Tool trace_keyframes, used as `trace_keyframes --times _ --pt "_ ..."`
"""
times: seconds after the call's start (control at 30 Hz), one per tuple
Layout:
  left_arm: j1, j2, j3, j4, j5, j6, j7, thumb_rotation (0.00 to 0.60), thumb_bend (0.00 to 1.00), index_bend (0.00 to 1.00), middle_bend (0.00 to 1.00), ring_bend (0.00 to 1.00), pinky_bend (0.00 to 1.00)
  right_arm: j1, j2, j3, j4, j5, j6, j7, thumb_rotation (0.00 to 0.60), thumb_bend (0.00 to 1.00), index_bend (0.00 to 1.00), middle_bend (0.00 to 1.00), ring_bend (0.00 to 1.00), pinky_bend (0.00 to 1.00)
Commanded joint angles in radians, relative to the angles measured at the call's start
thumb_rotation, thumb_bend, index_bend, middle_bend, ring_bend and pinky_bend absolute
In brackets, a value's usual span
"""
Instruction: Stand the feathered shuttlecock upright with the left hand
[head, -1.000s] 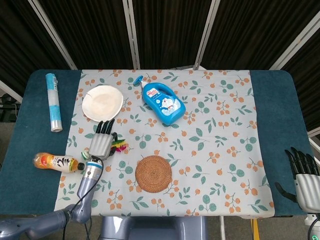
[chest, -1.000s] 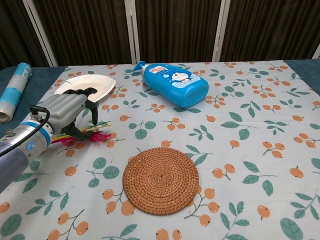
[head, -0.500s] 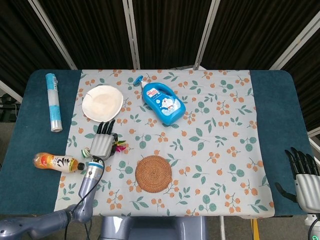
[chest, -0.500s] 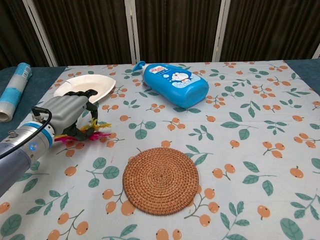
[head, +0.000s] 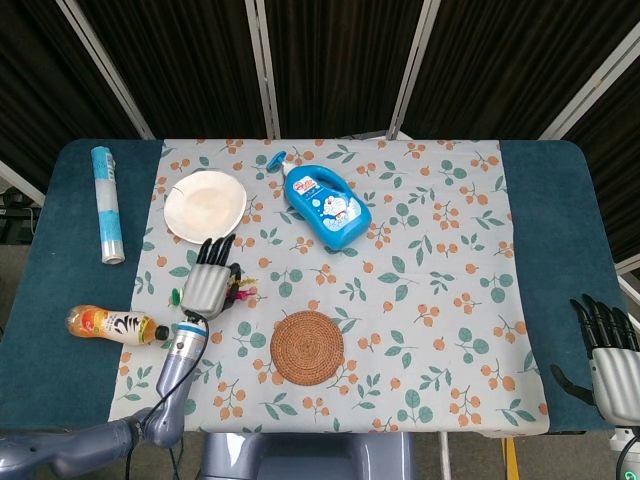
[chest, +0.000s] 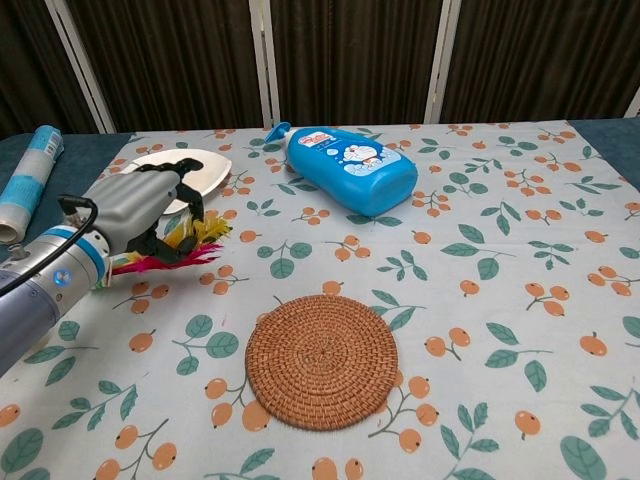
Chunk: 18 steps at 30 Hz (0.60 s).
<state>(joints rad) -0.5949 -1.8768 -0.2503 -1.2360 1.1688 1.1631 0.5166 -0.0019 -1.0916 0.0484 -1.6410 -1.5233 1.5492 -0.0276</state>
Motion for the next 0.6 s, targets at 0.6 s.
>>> trace_keyframes --times 0.6 --pt "0.073 0.207 0.002 -0.35 0.084 0.127 -0.088 0.6 0.5 0.59 0.0 0.0 0.0 0.001 -0.001 0.002 0.001 0.005 -0.003 -0.003 0.6 0.14 0.05 0.0 0.0 0.0"
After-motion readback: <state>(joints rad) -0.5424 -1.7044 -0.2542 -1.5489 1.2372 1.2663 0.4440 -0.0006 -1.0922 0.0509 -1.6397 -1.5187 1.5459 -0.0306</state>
